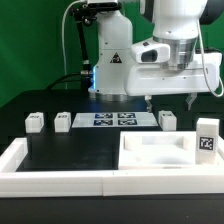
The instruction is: Assemble square table
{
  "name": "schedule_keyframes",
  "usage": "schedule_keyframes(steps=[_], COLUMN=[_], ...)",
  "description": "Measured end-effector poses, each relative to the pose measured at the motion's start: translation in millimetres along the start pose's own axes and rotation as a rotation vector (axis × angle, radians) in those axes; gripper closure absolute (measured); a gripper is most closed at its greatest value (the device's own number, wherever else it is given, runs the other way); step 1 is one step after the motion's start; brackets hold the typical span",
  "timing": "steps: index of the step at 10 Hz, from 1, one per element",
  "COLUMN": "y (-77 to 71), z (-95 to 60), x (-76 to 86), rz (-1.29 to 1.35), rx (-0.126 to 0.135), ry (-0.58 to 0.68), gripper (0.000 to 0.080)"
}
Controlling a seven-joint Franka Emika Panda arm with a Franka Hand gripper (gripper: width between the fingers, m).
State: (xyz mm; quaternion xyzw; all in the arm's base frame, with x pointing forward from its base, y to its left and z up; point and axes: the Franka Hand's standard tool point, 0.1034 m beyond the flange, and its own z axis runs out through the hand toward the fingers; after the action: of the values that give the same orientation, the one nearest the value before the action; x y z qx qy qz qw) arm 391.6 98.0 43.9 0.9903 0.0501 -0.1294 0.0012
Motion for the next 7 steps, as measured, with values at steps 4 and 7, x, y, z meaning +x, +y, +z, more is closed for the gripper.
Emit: schedule_keyframes(steps=[4, 7], y=[-2.0, 0.0], z=[7.1, 13.3], x=[-4.6, -8.6], rz=[0.008, 0.018], rx=[0.002, 0.001], ry=[-0.241, -0.399], gripper=[0.015, 0.015])
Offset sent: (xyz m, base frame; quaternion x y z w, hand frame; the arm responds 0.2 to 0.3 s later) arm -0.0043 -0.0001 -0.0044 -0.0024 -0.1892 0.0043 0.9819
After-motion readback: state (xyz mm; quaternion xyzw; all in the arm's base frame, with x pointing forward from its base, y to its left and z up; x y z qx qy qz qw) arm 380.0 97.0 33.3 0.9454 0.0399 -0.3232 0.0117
